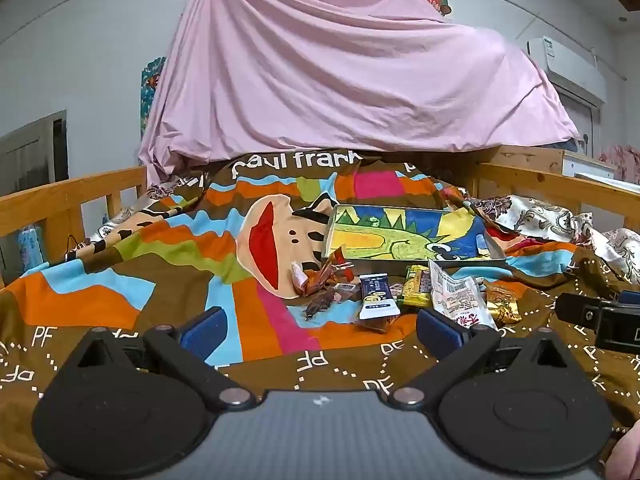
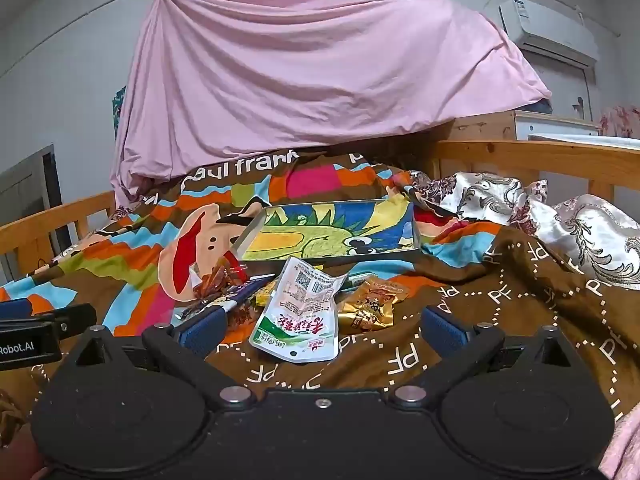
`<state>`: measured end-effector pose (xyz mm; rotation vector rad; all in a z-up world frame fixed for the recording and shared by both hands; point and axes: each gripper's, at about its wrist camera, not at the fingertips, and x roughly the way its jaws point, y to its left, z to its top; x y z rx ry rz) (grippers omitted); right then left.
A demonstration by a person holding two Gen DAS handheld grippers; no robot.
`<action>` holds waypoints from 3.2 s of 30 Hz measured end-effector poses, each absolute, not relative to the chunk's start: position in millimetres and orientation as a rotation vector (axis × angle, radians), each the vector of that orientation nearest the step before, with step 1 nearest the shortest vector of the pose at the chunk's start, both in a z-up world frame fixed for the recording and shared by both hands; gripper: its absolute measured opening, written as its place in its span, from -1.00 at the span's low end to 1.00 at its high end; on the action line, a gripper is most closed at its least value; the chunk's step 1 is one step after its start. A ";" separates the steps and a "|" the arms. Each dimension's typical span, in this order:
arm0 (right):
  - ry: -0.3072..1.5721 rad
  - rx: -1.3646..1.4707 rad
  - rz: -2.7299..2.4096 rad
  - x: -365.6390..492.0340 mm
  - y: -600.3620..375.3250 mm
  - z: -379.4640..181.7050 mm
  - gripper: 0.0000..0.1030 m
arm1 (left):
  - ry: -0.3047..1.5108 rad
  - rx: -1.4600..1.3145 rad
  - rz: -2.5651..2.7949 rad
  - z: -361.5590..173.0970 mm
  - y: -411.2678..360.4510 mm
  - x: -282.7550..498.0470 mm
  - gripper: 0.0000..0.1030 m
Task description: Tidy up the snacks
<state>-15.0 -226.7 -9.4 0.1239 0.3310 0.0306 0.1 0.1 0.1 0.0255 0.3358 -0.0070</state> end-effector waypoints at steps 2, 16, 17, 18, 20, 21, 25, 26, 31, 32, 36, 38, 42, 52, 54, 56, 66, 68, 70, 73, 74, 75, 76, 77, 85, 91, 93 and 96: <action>0.332 0.124 0.031 -14.9 -226.6 -9.6 0.99 | 0.336 0.024 -0.007 0.2 0.0 0.0 0.99; 0.336 0.127 0.032 -13.9 -227.1 -9.9 0.99 | 0.337 0.022 -0.007 -1.7 0.1 0.3 0.99; 0.336 0.128 0.032 -13.8 -227.4 -9.6 0.99 | 0.337 0.022 -0.007 -2.0 0.0 0.3 0.99; 0.337 0.130 0.031 -13.8 -227.6 -9.2 0.99 | 0.336 0.021 -0.006 -1.7 0.1 0.2 0.99; 0.338 0.132 0.030 -16.2 -227.7 -9.8 0.99 | 0.337 0.021 -0.006 -1.7 0.1 0.2 0.99; 0.339 0.133 0.031 -12.7 -227.9 -10.2 0.99 | 0.338 0.020 -0.007 -2.6 0.9 0.4 0.99; 0.341 0.134 0.032 -13.3 -227.9 -10.9 0.99 | 0.340 0.019 -0.004 -5.2 1.3 1.7 0.99; 0.341 0.134 0.032 -13.2 -227.8 -10.8 0.99 | 0.340 0.019 -0.004 -5.3 1.5 1.8 0.99; 0.343 0.135 0.032 -12.8 -227.9 -10.5 0.99 | 0.340 0.019 -0.006 -5.9 2.3 2.4 0.99; 0.343 0.135 0.032 -13.0 -227.7 -10.6 0.99 | 0.340 0.019 -0.006 -5.6 2.2 2.4 0.99; 0.344 0.135 0.031 -13.0 -227.8 -10.7 0.99 | 0.340 0.020 -0.006 -6.2 2.3 2.0 0.99; 0.345 0.136 0.032 -13.0 -228.0 -10.8 0.99 | 0.341 0.020 -0.006 -6.3 2.1 2.0 0.99; 0.345 0.136 0.032 -12.9 -228.1 -10.9 0.99 | 0.341 0.023 -0.008 -7.7 0.0 1.4 0.99; 0.346 0.138 0.032 -12.8 -228.3 -11.0 0.99 | 0.342 0.026 -0.008 -8.6 -0.8 0.9 0.99; 0.347 0.138 0.032 -12.5 -228.6 -10.9 0.99 | 0.343 0.026 -0.008 -8.4 -0.7 1.0 0.99; 0.347 0.138 0.032 -12.5 -228.6 -10.9 0.99 | 0.343 0.027 -0.008 -8.7 -1.0 1.0 0.99; 0.348 0.140 0.032 -12.5 -229.5 -9.9 0.99 | 0.346 0.026 -0.006 -8.7 -1.3 1.0 0.99; 0.348 0.140 0.032 -12.4 -229.6 -9.5 0.99 | 0.345 0.027 -0.007 -8.8 -1.4 0.9 0.99; 0.349 0.140 0.031 -12.4 -230.0 -9.0 0.99 | 0.346 0.027 -0.006 -8.7 -1.4 1.1 0.99; 0.350 0.139 0.030 -11.5 -230.4 -8.9 0.99 | 0.347 0.030 -0.009 -8.7 -1.4 0.5 0.99; 0.352 0.138 0.030 -12.0 -228.7 -10.6 0.99 | 0.349 0.032 -0.010 -8.3 -1.5 0.6 0.99; 0.354 0.135 0.027 -12.3 -227.0 -11.9 0.99 | 0.349 0.033 -0.010 -8.3 -1.7 0.5 0.99; 0.355 0.133 0.026 -12.5 -226.0 -12.0 0.99 | 0.350 0.033 -0.010 -8.4 -1.7 0.5 0.99; 0.355 0.134 0.027 -12.0 -226.9 -11.8 0.99 | 0.352 0.035 -0.012 -7.7 -1.7 1.1 0.99; 0.363 0.126 0.026 -9.8 -224.7 -14.0 0.99 | 0.375 0.037 0.005 -7.3 -1.5 4.1 0.99; 0.380 0.118 0.036 -6.7 -223.4 -14.3 0.99 | 0.403 0.019 0.018 -9.4 0.9 8.7 0.99; 0.391 0.107 0.030 -5.9 -221.2 -14.6 0.99 | 0.411 0.012 0.022 -9.2 2.1 9.9 0.99; 0.430 0.094 -0.001 -0.8 -222.6 -16.0 0.99 | 0.419 0.004 0.026 -9.5 3.5 11.4 0.99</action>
